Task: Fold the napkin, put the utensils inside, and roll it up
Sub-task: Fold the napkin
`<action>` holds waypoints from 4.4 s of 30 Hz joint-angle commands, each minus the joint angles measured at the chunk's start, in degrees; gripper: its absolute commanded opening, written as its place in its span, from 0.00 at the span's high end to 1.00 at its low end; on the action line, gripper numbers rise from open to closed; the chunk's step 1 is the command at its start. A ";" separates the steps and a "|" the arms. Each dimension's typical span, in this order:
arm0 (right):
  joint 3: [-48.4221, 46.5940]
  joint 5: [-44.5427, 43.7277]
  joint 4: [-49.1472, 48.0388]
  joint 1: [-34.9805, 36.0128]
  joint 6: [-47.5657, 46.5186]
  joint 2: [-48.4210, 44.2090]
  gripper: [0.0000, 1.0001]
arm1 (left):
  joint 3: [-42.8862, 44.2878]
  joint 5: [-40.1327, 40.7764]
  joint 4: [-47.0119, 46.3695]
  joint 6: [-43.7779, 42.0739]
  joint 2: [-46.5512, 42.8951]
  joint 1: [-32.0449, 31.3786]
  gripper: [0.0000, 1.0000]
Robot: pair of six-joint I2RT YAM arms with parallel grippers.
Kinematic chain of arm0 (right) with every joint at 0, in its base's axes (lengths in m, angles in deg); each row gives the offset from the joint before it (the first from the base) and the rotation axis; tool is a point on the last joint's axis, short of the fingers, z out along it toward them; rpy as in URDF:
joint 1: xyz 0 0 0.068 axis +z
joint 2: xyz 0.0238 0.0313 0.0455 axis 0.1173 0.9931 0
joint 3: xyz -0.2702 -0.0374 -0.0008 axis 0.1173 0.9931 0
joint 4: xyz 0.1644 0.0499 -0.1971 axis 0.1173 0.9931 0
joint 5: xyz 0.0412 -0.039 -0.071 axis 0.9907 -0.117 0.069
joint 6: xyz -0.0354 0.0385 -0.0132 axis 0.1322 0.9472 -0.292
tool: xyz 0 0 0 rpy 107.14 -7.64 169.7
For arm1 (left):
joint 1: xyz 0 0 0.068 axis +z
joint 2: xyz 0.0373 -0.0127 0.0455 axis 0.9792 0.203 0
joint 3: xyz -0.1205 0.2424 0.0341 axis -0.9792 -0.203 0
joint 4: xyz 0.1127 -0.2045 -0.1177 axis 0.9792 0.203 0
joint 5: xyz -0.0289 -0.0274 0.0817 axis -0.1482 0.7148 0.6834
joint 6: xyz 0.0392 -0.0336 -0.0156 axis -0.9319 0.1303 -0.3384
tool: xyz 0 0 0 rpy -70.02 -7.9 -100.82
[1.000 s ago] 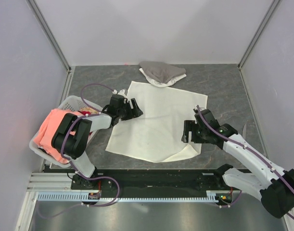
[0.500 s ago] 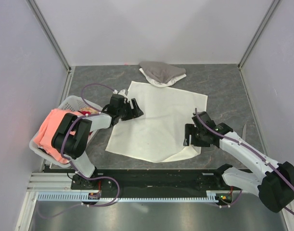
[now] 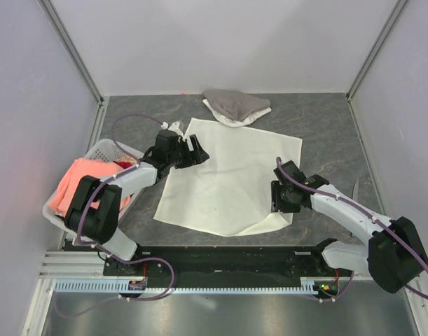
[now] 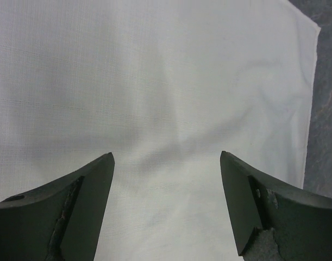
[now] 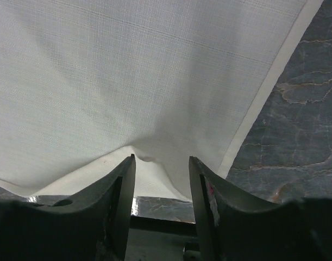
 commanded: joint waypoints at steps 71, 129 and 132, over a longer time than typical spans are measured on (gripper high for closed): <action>-13.95 -5.94 -5.38 -0.99 -8.52 -3.67 0.25 | 27.56 23.07 10.90 -17.28 23.92 -16.04 0.60; -12.81 -8.05 -4.50 -0.99 -6.76 -4.20 0.23 | 47.50 16.04 22.75 -22.82 32.52 -3.22 0.98; -13.42 -9.01 -4.59 -0.91 -6.59 -3.50 0.23 | 51.10 14.28 24.42 -23.08 35.07 -1.19 0.98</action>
